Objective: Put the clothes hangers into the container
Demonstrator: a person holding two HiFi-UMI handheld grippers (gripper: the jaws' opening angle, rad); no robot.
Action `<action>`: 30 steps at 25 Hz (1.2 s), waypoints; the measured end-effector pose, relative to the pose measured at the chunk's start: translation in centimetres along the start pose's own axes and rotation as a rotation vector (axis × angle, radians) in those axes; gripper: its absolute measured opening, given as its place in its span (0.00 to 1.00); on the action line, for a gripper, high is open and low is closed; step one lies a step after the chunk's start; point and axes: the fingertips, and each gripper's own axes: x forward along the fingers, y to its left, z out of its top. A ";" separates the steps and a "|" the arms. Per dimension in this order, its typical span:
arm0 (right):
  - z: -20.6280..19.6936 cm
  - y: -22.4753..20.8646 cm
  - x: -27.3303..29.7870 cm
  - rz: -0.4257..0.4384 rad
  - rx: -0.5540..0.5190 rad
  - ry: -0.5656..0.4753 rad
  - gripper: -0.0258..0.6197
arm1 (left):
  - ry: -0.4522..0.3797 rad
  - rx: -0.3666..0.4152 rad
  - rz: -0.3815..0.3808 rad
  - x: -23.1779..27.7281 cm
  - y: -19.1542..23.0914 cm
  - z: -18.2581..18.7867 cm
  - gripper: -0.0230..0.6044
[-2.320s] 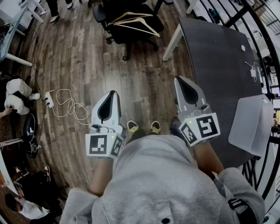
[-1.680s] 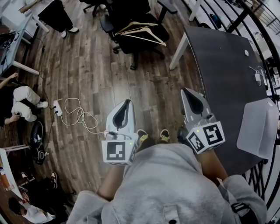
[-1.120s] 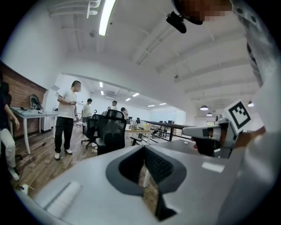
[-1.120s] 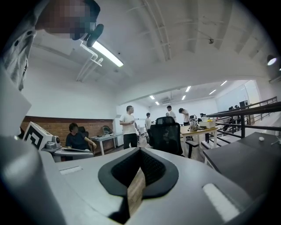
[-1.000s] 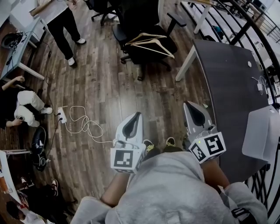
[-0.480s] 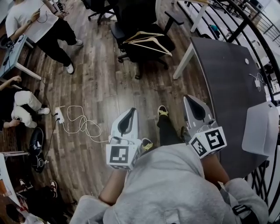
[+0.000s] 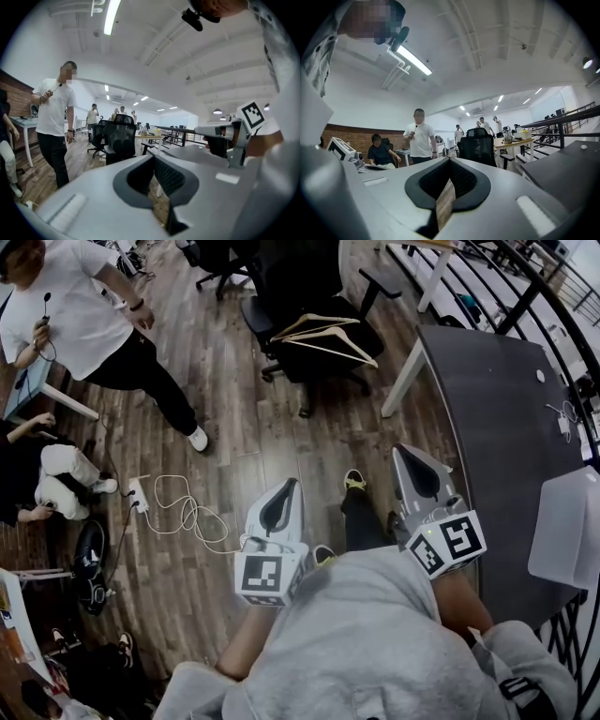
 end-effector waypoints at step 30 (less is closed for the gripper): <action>1.7 -20.1 20.9 0.047 0.037 0.066 0.04 | 0.111 -0.010 0.106 28.2 6.9 4.3 0.06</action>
